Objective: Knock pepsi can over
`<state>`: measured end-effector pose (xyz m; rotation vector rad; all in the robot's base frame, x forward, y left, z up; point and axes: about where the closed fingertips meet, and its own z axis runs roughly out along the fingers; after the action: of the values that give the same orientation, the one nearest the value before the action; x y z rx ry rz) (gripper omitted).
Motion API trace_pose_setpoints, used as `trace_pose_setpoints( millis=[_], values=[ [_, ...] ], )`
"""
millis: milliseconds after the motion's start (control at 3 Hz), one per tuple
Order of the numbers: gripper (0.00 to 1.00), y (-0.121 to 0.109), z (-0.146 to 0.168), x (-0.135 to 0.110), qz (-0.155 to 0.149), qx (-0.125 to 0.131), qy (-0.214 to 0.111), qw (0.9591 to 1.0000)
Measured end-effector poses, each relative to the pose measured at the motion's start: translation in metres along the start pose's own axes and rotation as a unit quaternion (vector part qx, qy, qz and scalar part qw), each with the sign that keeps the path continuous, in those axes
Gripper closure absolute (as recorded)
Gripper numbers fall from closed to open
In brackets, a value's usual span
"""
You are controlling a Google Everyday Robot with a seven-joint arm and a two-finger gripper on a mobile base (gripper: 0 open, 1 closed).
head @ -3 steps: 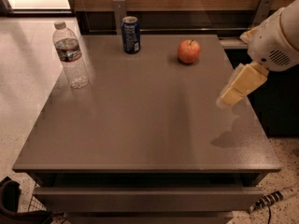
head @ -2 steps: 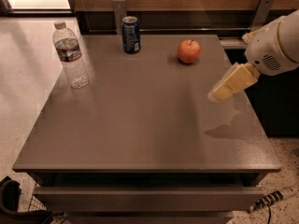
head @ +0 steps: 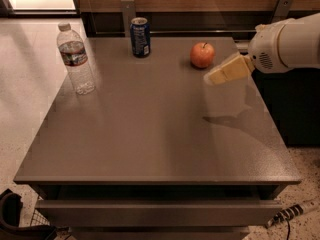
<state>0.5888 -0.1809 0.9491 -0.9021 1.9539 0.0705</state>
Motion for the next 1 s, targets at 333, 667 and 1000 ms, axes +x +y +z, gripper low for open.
trace_pose_setpoints(
  millis=[333, 667, 1000],
  values=[
    [0.0, -0.032, -0.001, -0.03, 0.009, 0.055, -0.029, 0.998],
    [0.0, -0.032, -0.002, -0.03, 0.008, 0.055, -0.029, 0.998],
    [0.0, -0.032, 0.019, -0.037, 0.014, 0.036, -0.048, 0.9981]
  ],
)
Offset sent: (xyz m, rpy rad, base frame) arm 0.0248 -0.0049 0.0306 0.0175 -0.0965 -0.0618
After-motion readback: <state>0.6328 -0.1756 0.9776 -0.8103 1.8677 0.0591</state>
